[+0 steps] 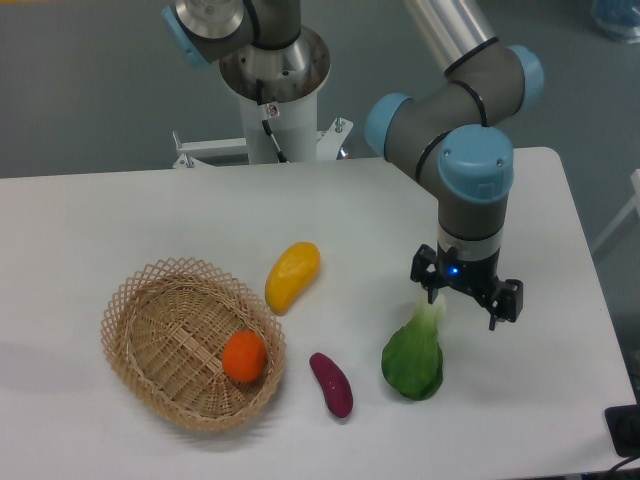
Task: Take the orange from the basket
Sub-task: 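Move the open gripper from above the bok choy toward the basket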
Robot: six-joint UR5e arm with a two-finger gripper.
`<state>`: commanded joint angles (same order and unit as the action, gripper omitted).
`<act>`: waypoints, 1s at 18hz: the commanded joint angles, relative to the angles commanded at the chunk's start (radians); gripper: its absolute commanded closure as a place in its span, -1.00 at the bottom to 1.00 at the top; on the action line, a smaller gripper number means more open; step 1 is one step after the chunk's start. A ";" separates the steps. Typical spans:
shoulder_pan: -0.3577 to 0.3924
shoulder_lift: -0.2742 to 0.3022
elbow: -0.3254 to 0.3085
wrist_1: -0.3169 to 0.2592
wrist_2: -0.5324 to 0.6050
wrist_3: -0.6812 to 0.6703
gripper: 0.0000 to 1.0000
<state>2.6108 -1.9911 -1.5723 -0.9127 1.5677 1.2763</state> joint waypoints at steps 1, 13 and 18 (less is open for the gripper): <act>-0.002 0.000 -0.002 0.002 0.000 0.000 -1.00; -0.032 0.043 -0.072 0.009 -0.083 -0.263 -1.00; -0.060 0.035 -0.071 0.015 -0.136 -0.342 -1.00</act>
<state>2.5511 -1.9558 -1.6429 -0.8974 1.4314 0.9342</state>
